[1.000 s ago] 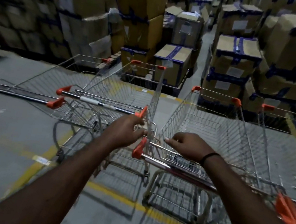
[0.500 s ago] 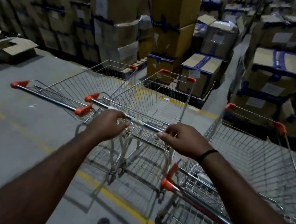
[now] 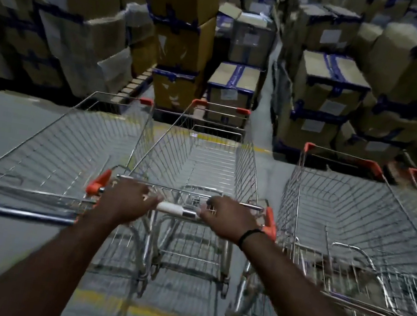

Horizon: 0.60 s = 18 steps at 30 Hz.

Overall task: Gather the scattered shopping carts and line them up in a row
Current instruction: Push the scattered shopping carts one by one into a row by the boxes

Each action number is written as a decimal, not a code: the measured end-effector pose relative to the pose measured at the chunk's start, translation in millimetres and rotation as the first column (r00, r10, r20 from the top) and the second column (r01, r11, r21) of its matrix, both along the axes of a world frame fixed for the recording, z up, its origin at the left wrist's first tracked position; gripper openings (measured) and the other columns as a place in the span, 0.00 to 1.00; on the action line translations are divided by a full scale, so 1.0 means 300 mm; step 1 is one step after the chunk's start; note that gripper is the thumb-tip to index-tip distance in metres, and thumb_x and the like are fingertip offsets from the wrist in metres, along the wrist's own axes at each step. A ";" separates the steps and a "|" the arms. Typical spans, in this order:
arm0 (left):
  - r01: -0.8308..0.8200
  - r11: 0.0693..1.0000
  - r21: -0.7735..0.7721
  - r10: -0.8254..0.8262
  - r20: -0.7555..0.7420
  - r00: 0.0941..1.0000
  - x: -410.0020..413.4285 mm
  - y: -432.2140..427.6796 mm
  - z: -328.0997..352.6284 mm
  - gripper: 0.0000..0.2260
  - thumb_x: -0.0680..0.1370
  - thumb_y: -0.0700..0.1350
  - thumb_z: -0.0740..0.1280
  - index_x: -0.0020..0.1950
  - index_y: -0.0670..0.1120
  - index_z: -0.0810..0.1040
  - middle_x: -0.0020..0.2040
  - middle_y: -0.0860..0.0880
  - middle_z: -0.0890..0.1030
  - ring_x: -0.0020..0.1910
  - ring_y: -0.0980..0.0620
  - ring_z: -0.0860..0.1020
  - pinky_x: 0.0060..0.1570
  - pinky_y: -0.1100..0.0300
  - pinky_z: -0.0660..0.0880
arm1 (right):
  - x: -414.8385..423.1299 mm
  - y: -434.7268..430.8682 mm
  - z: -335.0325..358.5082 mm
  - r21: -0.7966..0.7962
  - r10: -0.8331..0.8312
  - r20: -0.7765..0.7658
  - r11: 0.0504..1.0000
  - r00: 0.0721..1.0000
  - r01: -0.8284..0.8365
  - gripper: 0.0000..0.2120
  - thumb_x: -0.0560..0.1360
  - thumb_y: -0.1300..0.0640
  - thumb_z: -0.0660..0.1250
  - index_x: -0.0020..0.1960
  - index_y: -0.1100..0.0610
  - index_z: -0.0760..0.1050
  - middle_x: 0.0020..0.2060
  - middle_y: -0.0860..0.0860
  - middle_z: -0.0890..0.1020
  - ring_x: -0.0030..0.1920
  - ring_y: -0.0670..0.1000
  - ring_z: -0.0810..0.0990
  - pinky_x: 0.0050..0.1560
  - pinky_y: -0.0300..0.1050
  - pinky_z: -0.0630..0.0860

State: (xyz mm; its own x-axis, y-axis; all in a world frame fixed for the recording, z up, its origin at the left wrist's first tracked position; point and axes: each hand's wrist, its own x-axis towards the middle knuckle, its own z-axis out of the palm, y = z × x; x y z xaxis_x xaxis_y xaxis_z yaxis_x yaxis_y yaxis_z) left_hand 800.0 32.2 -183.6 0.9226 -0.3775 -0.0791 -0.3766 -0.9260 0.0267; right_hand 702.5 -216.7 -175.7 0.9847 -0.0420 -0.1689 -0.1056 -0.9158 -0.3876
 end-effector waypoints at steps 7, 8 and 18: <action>0.020 0.997 -0.074 -0.015 0.068 0.998 0.046 0.052 -0.112 0.34 0.73 0.76 0.44 0.35 0.52 0.76 0.35 0.52 0.79 0.46 0.47 0.81 0.60 0.45 0.67 | -0.011 0.053 -0.071 -0.232 -0.061 0.020 0.971 0.998 0.063 0.25 0.79 0.33 0.51 0.54 0.50 0.76 0.50 0.53 0.84 0.55 0.57 0.80 0.59 0.56 0.69; 0.024 0.996 -0.091 -0.018 0.063 0.998 0.047 0.056 -0.120 0.33 0.73 0.76 0.44 0.34 0.52 0.75 0.35 0.52 0.79 0.47 0.47 0.81 0.62 0.43 0.66 | -0.016 0.057 -0.068 -0.231 -0.064 0.011 0.971 0.998 0.065 0.24 0.79 0.34 0.52 0.54 0.50 0.76 0.50 0.54 0.83 0.55 0.58 0.80 0.59 0.56 0.69; 0.032 0.992 -0.126 -0.030 0.019 0.999 0.010 0.092 -0.129 0.30 0.76 0.74 0.48 0.39 0.52 0.76 0.41 0.56 0.78 0.51 0.50 0.79 0.64 0.41 0.64 | -0.093 0.117 -0.059 -0.182 -0.207 -0.025 0.963 0.978 0.199 0.26 0.79 0.32 0.50 0.59 0.49 0.76 0.59 0.54 0.80 0.64 0.60 0.73 0.69 0.69 0.51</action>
State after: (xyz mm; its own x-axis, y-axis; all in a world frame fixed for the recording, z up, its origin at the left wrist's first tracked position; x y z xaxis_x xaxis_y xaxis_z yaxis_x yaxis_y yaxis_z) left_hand 803.0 59.7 -222.3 0.9111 -0.4120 -0.0138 -0.4065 -0.9035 0.1361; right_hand 674.7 -181.5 -193.5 0.9442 -0.2735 -0.1833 -0.3096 -0.9270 -0.2115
